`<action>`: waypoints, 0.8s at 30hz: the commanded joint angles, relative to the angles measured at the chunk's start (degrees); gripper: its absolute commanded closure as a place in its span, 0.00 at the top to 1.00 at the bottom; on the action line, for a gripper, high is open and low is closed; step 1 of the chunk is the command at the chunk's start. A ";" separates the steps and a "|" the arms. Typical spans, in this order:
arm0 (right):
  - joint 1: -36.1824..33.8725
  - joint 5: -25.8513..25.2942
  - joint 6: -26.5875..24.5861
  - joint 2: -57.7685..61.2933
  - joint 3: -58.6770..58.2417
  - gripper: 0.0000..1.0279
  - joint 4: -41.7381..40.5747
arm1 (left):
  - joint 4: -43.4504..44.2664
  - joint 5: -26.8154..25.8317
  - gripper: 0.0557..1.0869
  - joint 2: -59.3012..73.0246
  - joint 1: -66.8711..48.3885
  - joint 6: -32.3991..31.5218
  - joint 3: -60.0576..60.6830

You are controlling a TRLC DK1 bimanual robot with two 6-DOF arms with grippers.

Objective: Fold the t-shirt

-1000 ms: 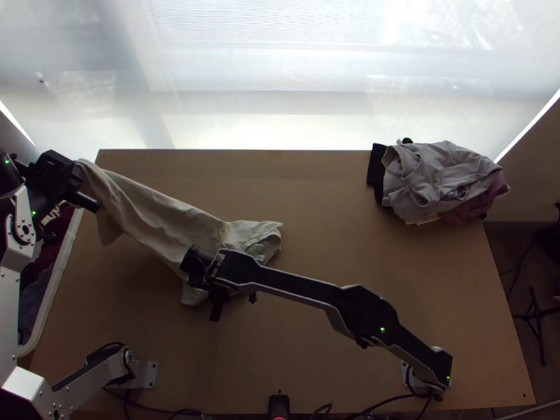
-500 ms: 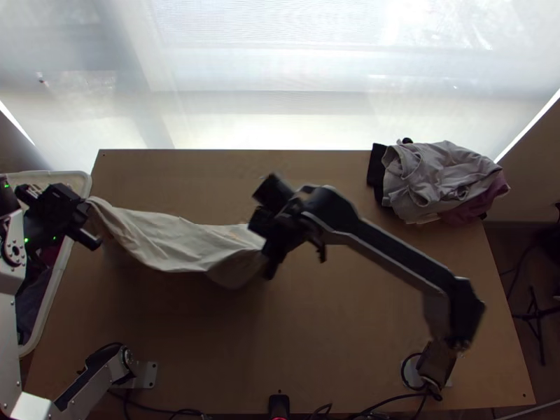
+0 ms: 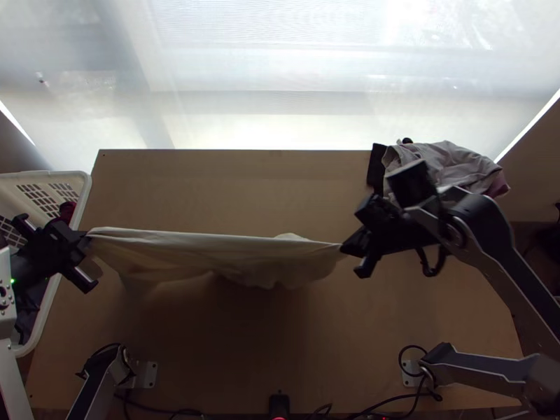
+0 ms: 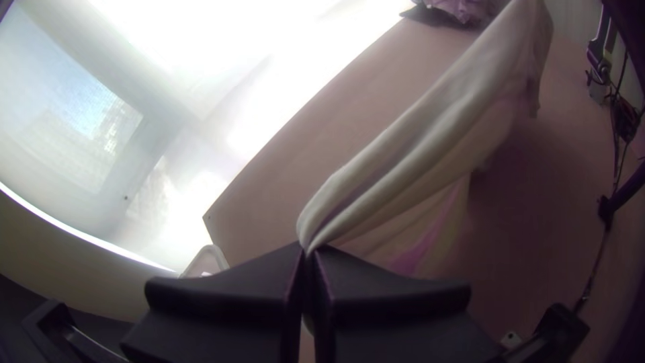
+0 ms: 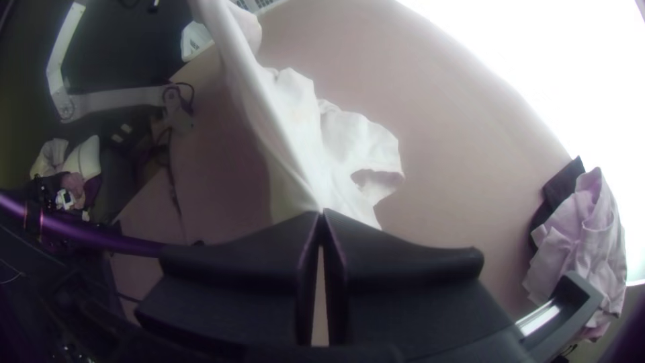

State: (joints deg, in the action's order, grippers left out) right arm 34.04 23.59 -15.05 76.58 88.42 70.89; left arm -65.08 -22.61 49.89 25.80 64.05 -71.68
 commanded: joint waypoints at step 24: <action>-10.22 -1.62 3.01 17.03 -16.26 0.03 -28.18 | 29.75 2.13 0.03 18.31 -16.05 -11.14 25.98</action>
State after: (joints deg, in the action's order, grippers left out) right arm 23.97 26.94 -12.80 81.97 71.18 49.80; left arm -43.46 -21.21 58.67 11.20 54.74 -51.18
